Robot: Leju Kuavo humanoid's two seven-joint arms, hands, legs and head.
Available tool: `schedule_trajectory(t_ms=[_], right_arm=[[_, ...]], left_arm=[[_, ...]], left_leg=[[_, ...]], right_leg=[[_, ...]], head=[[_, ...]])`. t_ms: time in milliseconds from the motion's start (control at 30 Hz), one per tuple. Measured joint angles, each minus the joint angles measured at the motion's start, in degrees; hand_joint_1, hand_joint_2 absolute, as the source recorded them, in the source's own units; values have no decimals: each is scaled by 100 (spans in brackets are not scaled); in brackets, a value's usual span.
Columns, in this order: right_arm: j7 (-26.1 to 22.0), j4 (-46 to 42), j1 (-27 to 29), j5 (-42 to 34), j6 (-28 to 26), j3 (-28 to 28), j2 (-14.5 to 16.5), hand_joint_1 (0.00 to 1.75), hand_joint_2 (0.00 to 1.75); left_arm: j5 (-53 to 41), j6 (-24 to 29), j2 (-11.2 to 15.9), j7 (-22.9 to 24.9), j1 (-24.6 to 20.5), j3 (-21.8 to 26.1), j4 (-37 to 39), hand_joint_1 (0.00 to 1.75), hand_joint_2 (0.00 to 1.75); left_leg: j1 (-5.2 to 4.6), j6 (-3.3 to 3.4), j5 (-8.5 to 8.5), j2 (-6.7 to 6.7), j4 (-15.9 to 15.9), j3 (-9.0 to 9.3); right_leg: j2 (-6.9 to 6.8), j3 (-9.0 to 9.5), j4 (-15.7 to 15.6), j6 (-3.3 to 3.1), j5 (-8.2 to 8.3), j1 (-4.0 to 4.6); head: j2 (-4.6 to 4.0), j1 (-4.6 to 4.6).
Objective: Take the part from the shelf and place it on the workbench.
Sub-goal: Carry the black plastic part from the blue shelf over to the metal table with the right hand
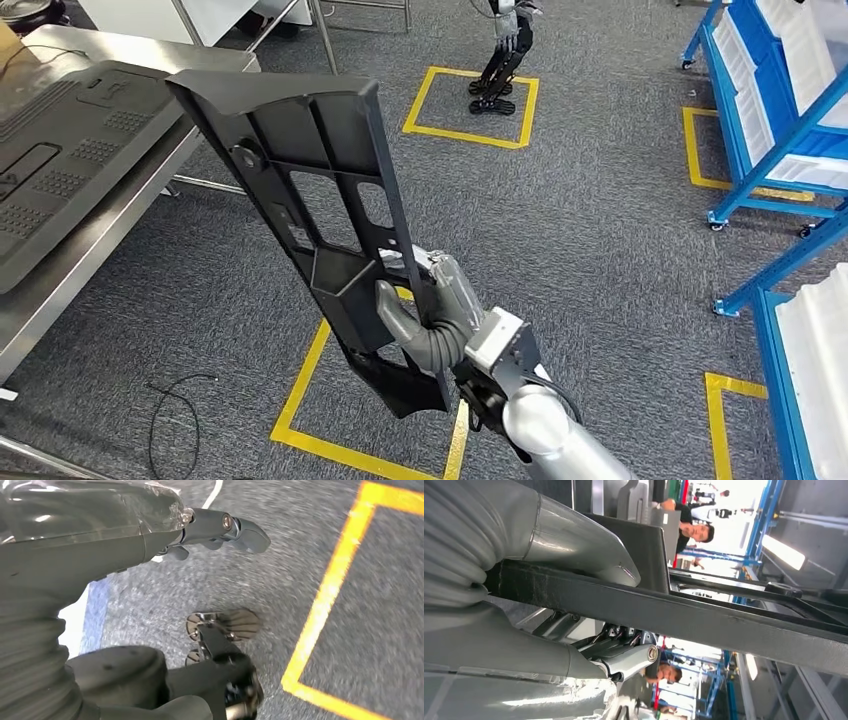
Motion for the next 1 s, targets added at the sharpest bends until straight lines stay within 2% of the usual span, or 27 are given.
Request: schedule_trajectory(t_ms=[67,133,200,267,300,333,367,400,433,467,500,567,600,667,700,733,767,800,833,867,900,967,1000], right_arm=[[5,-2,-13,0,0,5,7,175,175],[8,-4,-21,0,0,9,9,175,175],[6,-4,-21,0,0,9,8,175,175],[12,-4,-13,1,1,9,3,175,175],[16,-4,3,2,1,9,-7,175,175],[22,-4,19,2,1,9,-16,175,175],[25,-4,33,2,1,9,-24,175,175],[25,-3,43,2,0,9,-32,175,175],[25,-4,42,2,0,9,-32,175,175],[27,-5,44,2,0,10,-34,175,175],[30,-5,50,2,0,10,-37,175,175],[34,-7,55,2,0,12,-39,175,175],[35,-7,52,2,0,13,-38,175,175],[33,-8,44,2,0,13,-32,175,175],[33,-8,48,2,0,13,-31,175,175],[32,-8,57,2,-4,13,-29,175,175],[32,-8,68,2,-8,13,-29,175,175],[32,-8,79,2,-13,13,-29,175,175],[32,-8,87,2,-17,13,-28,175,175],[31,-8,90,2,-17,13,-27,175,175],[29,-8,90,2,-17,13,-25,175,175],[24,-8,91,2,-17,13,-24,175,175],[21,-8,92,2,-17,12,-25,175,175]], left_arm=[[1,-1,-3,10,20,0,3,0,175],[1,-3,-4,14,24,0,4,0,175],[1,-3,-4,14,23,1,4,0,175],[3,-5,-5,14,6,3,4,0,175],[3,-9,-11,16,1,3,4,0,175],[4,-13,-17,18,-5,3,4,0,175],[4,-15,-23,20,-5,3,4,0,175],[3,-17,-28,22,-4,3,4,0,175],[4,-18,-28,23,-11,4,4,0,175],[4,-17,-28,23,-16,4,4,0,175],[3,-16,-28,24,-14,4,5,0,175],[3,-12,-28,25,3,4,5,0,175],[2,-10,-29,25,17,4,6,0,175],[1,-7,-31,25,19,4,6,0,175],[-1,-7,-33,25,11,4,6,0,175],[-1,-7,-33,25,1,4,6,0,175],[-2,-7,-33,25,-4,4,7,0,175],[-1,-7,-33,25,-2,4,7,0,175],[-1,-7,-33,25,3,4,7,0,175],[-1,-7,-33,25,7,4,7,0,175],[-1,-7,-33,25,9,4,7,0,175],[-2,-7,-26,23,-2,4,9,0,175],[-4,-7,-25,21,-10,4,10,0,175]], left_leg=[[56,-5,90,-122,-170,83],[84,-13,125,-177,-238,120],[84,-13,127,-180,-239,120],[98,-8,139,-245,-239,109],[118,-18,137,-354,-220,102],[146,-38,127,-481,-188,94],[173,-75,101,-599,-138,90],[203,-126,66,-719,-75,74],[216,-175,30,-783,7,37],[225,-220,7,-837,70,-5],[228,-256,-2,-884,110,-48],[243,-308,6,-967,132,-93],[241,-331,-12,-937,164,-105],[229,-378,-204,-699,500,-244],[223,-397,-374,-538,832,-394],[224,-408,-554,-431,1228,-585],[228,-411,-685,-385,1580,-755],[226,-398,-720,-367,1778,-850],[218,-370,-652,-359,1769,-844],[196,-319,-487,-339,1525,-721],[157,-243,-280,-273,1129,-523],[60,-78,-35,-2,417,-177],[23,-23,-4,101,236,-99]], right_leg=[[191,2,95,42,-92,9],[394,-29,197,61,-170,7],[411,-37,216,62,-183,4],[572,-242,663,83,-403,-21],[657,-393,951,118,-470,-51],[738,-484,1103,161,-454,-87],[775,-430,940,205,-279,-124],[873,-328,689,255,-110,-166],[973,-187,366,267,8,-193],[1055,-113,182,264,51,-208],[1104,-98,131,239,23,-205],[1024,-115,135,160,24,-189],[974,-111,133,126,26,-187],[856,-100,120,67,28,-188],[794,-96,119,44,21,-171],[721,-94,119,24,13,-153],[650,-93,119,9,4,-136],[579,-89,120,-3,-5,-118],[514,-80,120,-13,-15,-99],[452,-63,118,-21,-26,-78],[392,-39,112,-27,-38,-55],[281,8,79,-23,-54,-22],[230,22,59,-11,-54,-22]], head=[[0,-5],[-1,7],[-1,9],[0,47],[0,88],[1,130],[1,160],[0,194],[0,218],[-1,231],[0,234],[1,205],[1,189],[1,100],[1,47],[1,-11],[1,-42],[1,-70],[1,-98],[0,-126],[0,-151],[0,-153],[0,-144]])
